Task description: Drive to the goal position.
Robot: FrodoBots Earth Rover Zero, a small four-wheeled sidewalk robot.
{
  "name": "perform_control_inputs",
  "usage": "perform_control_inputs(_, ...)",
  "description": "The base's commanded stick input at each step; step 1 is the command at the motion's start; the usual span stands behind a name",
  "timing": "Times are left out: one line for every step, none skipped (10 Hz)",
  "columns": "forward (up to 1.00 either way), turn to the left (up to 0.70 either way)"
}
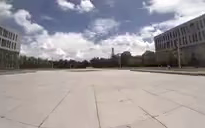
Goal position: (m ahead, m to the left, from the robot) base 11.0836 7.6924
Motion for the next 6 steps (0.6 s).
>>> perform_control_inputs(0.70,0.00)
perform_control_inputs(0.70,0.00)
perform_control_inputs(0.70,0.00)
perform_control_inputs(0.70,0.00)
perform_control_inputs(0.70,0.00)
perform_control_inputs(0.70,0.00)
